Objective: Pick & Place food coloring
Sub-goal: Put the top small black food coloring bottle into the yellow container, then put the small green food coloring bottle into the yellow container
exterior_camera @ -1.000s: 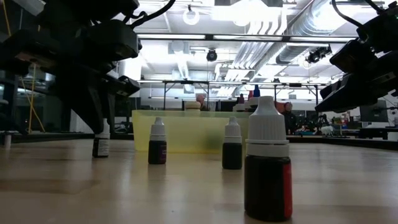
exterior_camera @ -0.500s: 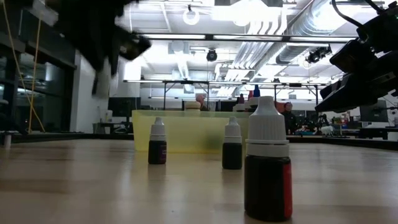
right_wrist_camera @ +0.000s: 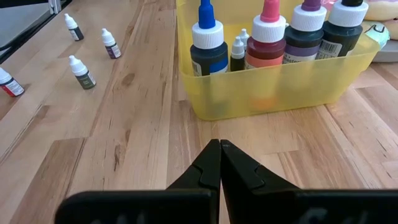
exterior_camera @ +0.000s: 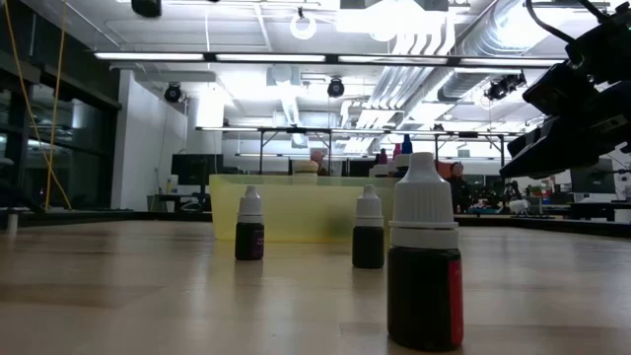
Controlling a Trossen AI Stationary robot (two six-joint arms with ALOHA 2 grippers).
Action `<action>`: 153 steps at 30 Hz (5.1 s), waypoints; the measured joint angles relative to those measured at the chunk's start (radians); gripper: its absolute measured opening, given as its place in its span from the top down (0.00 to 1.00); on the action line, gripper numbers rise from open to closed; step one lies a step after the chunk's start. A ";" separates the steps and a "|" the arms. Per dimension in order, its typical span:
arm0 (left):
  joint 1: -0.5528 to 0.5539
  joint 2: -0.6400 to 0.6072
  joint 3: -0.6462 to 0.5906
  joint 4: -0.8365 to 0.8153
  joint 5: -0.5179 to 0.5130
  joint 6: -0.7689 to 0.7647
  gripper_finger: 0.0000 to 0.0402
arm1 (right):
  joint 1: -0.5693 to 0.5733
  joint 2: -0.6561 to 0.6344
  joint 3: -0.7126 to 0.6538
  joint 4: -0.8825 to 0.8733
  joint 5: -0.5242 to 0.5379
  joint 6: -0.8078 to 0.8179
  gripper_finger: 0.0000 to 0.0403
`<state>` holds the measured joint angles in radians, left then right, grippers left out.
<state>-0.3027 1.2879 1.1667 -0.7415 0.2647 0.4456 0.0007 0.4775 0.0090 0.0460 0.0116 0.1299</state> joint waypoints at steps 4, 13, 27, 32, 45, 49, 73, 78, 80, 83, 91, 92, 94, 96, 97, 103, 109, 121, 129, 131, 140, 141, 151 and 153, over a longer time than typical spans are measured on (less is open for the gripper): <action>0.004 -0.027 0.000 0.018 0.006 -0.023 0.91 | 0.000 0.000 0.000 0.000 0.000 0.000 1.00; 0.137 -0.040 0.034 0.138 -0.092 -0.167 0.91 | 0.000 0.000 0.000 0.001 0.000 0.000 1.00; 0.283 0.300 0.380 -0.010 -0.226 -0.244 0.91 | 0.000 0.000 0.000 -0.003 0.000 0.000 1.00; 0.307 0.445 0.465 -0.006 -0.250 -0.268 0.91 | 0.000 0.000 0.000 -0.001 0.000 0.000 1.00; 0.323 0.674 0.491 0.036 -0.281 -0.268 0.91 | 0.000 0.001 0.000 0.003 0.000 0.000 1.00; 0.322 0.698 0.492 0.044 -0.281 -0.280 0.91 | 0.000 0.000 0.000 -0.002 0.000 0.000 1.00; 0.329 0.756 0.397 0.208 -0.286 -0.320 0.91 | 0.000 0.000 0.000 0.003 0.000 0.000 1.00; 0.329 0.757 0.392 0.202 -0.286 -0.320 0.91 | 0.000 0.000 0.000 0.003 0.000 0.000 1.00; 0.330 0.756 0.393 0.202 -0.286 -0.320 0.91 | 0.000 0.000 0.000 0.003 0.000 0.000 1.00; 0.335 0.756 0.393 0.202 -0.284 -0.320 0.90 | 0.000 0.000 0.000 0.003 0.000 0.000 1.00; 0.336 0.756 0.393 0.200 -0.283 -0.323 0.77 | 0.000 0.000 0.000 0.002 0.000 0.000 1.00; 0.336 0.756 0.393 0.201 -0.283 -0.323 0.76 | 0.000 0.000 0.000 0.003 0.000 0.000 1.00; 0.336 0.756 0.393 0.201 -0.283 -0.323 0.74 | 0.000 0.000 0.000 0.003 0.000 0.000 1.00; 0.336 0.756 0.393 0.200 -0.283 -0.323 0.73 | 0.000 0.000 0.000 0.003 0.000 0.000 1.00; 0.336 0.756 0.393 0.201 -0.283 -0.322 0.73 | 0.000 0.000 0.000 0.003 0.000 0.000 1.00; 0.336 0.756 0.393 0.202 -0.284 -0.322 0.72 | 0.000 0.000 0.000 0.003 0.000 0.000 1.00; 0.342 0.739 0.393 0.204 -0.285 -0.319 0.72 | 0.000 0.000 0.000 0.002 0.000 0.000 1.00; 0.349 0.658 0.394 0.188 -0.286 -0.312 0.72 | 0.000 0.000 0.000 0.002 0.000 0.000 1.00; 0.341 0.546 0.394 0.099 -0.286 -0.310 0.72 | 0.000 0.000 0.000 0.002 0.000 0.000 1.00; 0.330 0.514 0.394 0.067 -0.282 -0.296 0.72 | 0.000 0.000 0.000 0.003 0.000 0.000 1.00; 0.220 0.424 0.394 -0.050 -0.233 -0.286 0.72 | 0.000 0.000 0.000 0.003 0.000 0.000 1.00; 0.202 0.418 0.391 -0.057 -0.217 -0.286 0.72 | 0.000 0.000 0.000 0.003 0.000 0.000 1.00; 0.012 0.369 0.194 0.160 -0.139 -0.270 0.57 | 0.000 0.000 0.000 0.000 0.000 0.000 1.00; -0.009 0.368 0.161 0.245 -0.145 -0.295 0.51 | 0.000 0.000 0.000 0.002 0.000 0.000 1.00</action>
<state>-0.3119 1.6562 1.3277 -0.4967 0.1195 0.1508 0.0008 0.4774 0.0090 0.0475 0.0116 0.1297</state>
